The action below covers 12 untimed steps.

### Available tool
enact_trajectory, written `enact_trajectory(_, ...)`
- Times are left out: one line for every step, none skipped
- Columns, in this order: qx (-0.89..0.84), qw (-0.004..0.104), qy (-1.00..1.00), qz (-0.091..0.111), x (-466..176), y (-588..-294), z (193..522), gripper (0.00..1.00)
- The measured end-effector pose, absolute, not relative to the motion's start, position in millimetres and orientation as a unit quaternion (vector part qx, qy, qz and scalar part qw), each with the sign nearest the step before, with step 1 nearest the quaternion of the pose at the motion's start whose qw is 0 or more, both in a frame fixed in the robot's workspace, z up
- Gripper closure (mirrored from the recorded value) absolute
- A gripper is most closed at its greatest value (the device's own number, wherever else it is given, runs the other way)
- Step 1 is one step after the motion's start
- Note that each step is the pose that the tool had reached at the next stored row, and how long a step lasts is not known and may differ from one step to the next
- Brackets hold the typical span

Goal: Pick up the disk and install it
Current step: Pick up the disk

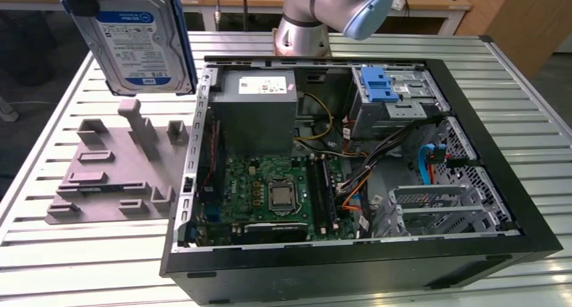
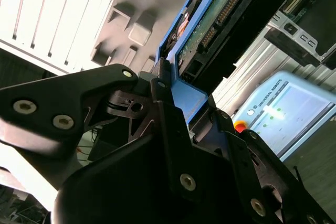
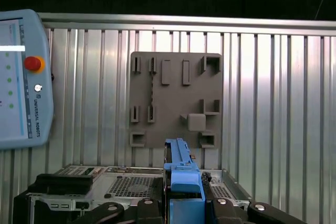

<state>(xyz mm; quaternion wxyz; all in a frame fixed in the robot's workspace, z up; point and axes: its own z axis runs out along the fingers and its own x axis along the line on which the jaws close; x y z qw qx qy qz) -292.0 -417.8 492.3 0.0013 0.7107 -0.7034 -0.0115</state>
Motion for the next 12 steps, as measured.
enact_trajectory(0.711, 0.001, -0.703, -0.011, -291, -418, 492, 0.64)
enact_trajectory(0.711, 0.001, -0.703, -0.011, -290, -418, 492, 0.64)
enact_trajectory(0.711, 0.001, -0.703, -0.011, -288, -418, 492, 0.64)
enact_trajectory(0.711, 0.001, -0.703, -0.011, -287, -418, 492, 0.64)
enact_trajectory(0.711, 0.001, -0.703, -0.011, -286, -418, 492, 0.64)
enact_trajectory(0.711, 0.001, -0.703, -0.011, -285, -418, 492, 0.64)
enact_trajectory(0.711, 0.001, -0.703, -0.011, -284, -418, 492, 0.64)
enact_trajectory(0.711, 0.001, -0.703, -0.011, -283, -418, 492, 0.64)
enact_trajectory(0.711, 0.001, -0.703, -0.011, -282, -418, 492, 0.64)
enact_trajectory(0.711, 0.001, -0.703, -0.011, -280, -418, 492, 0.64)
enact_trajectory(0.711, 0.001, -0.703, -0.011, -279, -418, 492, 0.64)
enact_trajectory(0.711, 0.001, -0.703, -0.011, -278, -418, 492, 0.64)
